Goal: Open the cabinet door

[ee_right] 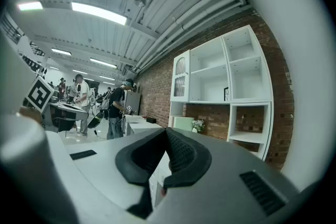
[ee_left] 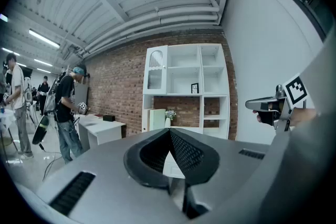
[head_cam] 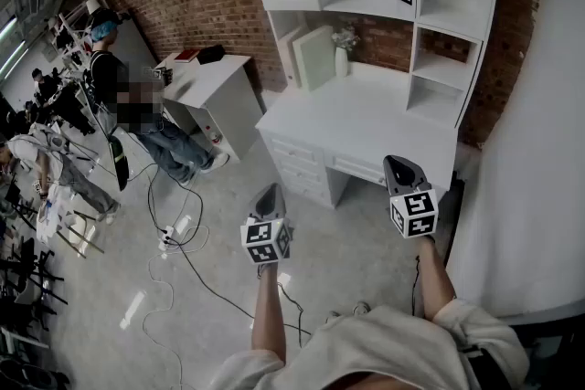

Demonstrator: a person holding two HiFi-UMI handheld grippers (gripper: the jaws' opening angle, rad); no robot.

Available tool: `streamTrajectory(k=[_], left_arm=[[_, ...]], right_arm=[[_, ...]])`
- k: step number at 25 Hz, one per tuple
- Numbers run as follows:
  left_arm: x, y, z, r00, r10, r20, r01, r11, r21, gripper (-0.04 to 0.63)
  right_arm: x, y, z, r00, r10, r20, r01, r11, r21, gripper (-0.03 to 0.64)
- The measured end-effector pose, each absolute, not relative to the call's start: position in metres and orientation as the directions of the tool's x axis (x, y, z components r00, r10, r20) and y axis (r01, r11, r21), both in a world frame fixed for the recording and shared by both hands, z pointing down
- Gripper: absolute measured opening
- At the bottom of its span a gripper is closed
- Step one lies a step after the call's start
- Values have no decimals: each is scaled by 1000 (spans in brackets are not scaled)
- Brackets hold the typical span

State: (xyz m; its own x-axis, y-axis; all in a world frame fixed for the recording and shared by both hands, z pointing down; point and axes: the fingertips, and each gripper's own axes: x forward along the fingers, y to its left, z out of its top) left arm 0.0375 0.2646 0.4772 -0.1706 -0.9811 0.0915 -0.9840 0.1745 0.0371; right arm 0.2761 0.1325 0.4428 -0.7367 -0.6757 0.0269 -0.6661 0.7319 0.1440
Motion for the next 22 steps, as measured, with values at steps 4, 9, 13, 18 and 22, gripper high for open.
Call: streamTrajectory(k=[4,9,13,18,22], left_arm=[[44,261,490,-161,-981,110,-985,166,35,26],[49,257,491,-169,-979,114,-984,174,34,26],[57,251,491,-180,-977,113,-982,185,35,26],[66,246,503,-189,-974,126,-980,195,39,26],[66,235,505,-202,-971,126,-977,208,39,26]], right_arm=[[281,130,447,-738,-675,31,-665,733,145,14],[286,126,448,-740,-672,34,-660,735,153,14],[289,122,449,-750,-661,25,-650,743,158,14],[293,115,454,-757,-654,13,-644,749,156,14],[288,104,462,-766,-642,28,-630,759,161,14]])
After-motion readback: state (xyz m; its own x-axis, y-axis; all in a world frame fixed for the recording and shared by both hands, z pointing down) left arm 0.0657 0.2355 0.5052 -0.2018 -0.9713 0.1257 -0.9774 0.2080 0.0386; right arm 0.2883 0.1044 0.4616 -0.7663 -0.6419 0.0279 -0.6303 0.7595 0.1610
